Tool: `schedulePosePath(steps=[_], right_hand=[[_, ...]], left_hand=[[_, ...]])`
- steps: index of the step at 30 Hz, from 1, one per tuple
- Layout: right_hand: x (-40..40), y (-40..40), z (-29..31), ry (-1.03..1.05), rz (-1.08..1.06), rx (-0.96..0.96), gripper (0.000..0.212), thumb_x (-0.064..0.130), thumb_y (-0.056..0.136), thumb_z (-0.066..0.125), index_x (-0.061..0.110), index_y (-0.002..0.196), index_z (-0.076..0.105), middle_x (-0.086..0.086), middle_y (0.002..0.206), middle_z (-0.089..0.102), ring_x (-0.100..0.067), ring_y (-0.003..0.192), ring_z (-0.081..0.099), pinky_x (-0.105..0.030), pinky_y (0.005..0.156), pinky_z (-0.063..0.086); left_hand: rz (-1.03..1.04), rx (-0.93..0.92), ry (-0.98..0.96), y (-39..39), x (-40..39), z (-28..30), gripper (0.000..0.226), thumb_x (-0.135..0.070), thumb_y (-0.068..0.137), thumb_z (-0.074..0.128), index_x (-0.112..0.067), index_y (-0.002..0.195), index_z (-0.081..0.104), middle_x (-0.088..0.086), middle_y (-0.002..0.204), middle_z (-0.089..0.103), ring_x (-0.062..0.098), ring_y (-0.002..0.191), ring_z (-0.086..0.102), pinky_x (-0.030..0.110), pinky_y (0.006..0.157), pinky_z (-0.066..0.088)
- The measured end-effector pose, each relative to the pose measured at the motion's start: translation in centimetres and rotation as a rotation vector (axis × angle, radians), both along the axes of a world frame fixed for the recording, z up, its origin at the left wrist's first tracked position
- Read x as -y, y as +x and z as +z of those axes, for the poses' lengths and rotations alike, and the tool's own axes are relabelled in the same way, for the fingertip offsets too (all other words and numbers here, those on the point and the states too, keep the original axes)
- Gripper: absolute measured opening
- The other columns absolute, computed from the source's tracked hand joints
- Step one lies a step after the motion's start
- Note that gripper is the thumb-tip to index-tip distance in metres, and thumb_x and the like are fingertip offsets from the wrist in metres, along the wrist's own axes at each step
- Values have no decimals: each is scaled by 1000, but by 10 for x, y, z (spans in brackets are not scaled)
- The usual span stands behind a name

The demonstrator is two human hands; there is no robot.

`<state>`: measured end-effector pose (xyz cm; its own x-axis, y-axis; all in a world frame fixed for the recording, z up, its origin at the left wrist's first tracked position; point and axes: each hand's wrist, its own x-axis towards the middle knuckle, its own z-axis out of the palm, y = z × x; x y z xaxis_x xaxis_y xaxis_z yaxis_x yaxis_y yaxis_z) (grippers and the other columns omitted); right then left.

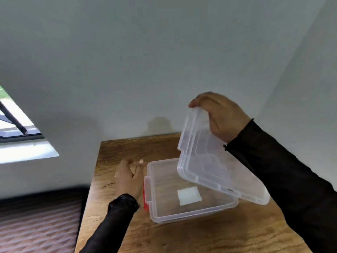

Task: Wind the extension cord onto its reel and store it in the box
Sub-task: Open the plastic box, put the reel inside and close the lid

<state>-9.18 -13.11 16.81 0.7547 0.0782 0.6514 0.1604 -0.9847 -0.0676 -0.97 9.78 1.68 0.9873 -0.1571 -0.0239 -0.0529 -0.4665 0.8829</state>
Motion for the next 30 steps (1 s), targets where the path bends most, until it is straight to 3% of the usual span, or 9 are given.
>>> schedulePosePath(steps=[4, 8, 12, 17, 19, 21, 23, 25, 30], right_hand=[[42, -27, 28, 43, -189, 180, 50, -1, 79, 27, -1, 111, 65, -22, 105, 63, -35, 99, 63, -30, 89, 46], [71, -51, 40, 53, -281, 305, 41, -8, 82, 40, 2, 112, 67, -20, 102, 63, -29, 91, 63, -23, 81, 47], [84, -55, 5, 161, -257, 90, 40, -9, 75, 49, 2, 107, 70, -19, 92, 63, -30, 74, 65, -23, 73, 47], [84, -59, -75, 81, -287, -334, 35, 2, 79, 53, 8, 109, 70, -17, 93, 64, -33, 84, 65, -35, 66, 52], [84, -56, -109, -54, -281, -431, 39, 1, 55, 79, 15, 92, 75, -6, 76, 65, -24, 66, 66, -23, 50, 48], [88, -48, -133, -84, -291, -491, 47, 11, 39, 90, 23, 81, 76, 2, 65, 60, -16, 53, 61, -18, 40, 41], [93, -40, -149, -29, -277, -580, 36, 15, 57, 84, 21, 91, 74, -2, 73, 63, -22, 65, 64, -24, 47, 46], [99, -30, -159, 43, -300, -652, 30, 10, 83, 62, 15, 112, 66, -10, 96, 63, -31, 90, 62, -35, 66, 49], [109, -16, -170, 54, -300, -854, 32, 29, 92, 50, 19, 122, 56, -9, 113, 61, -30, 104, 58, -34, 82, 43]], left_hand=[[-199, 268, 127, -4, 46, 34, 39, -37, 89, 54, -8, 115, 53, 8, 119, 54, 29, 116, 45, 44, 97, 40], [-383, 436, 133, -18, 100, 55, 46, -39, 81, 47, -17, 120, 53, 1, 124, 54, 23, 119, 47, 31, 94, 29], [-485, 515, 263, -30, 144, 65, 44, -29, 82, 53, -20, 125, 49, 0, 130, 49, 23, 128, 38, 36, 98, 30], [-547, 463, 508, -47, 176, 64, 45, -20, 78, 51, -27, 122, 45, -3, 132, 44, 20, 134, 29, 39, 106, 22], [-584, 427, 568, -49, 182, 56, 42, -20, 77, 49, -28, 119, 45, -4, 129, 44, 20, 132, 31, 39, 107, 20], [-615, 407, 612, -50, 186, 48, 41, -20, 76, 49, -29, 116, 45, -5, 128, 44, 20, 128, 35, 39, 107, 20], [-642, 393, 646, -51, 191, 42, 41, -19, 76, 48, -28, 116, 45, -4, 128, 43, 21, 128, 35, 41, 109, 19], [-659, 371, 673, -51, 195, 39, 42, -18, 75, 47, -25, 116, 45, -3, 130, 42, 23, 132, 31, 43, 110, 18], [-677, 321, 666, -51, 202, 32, 39, -16, 76, 45, -23, 114, 47, -5, 133, 42, 21, 139, 21, 43, 112, 16]])
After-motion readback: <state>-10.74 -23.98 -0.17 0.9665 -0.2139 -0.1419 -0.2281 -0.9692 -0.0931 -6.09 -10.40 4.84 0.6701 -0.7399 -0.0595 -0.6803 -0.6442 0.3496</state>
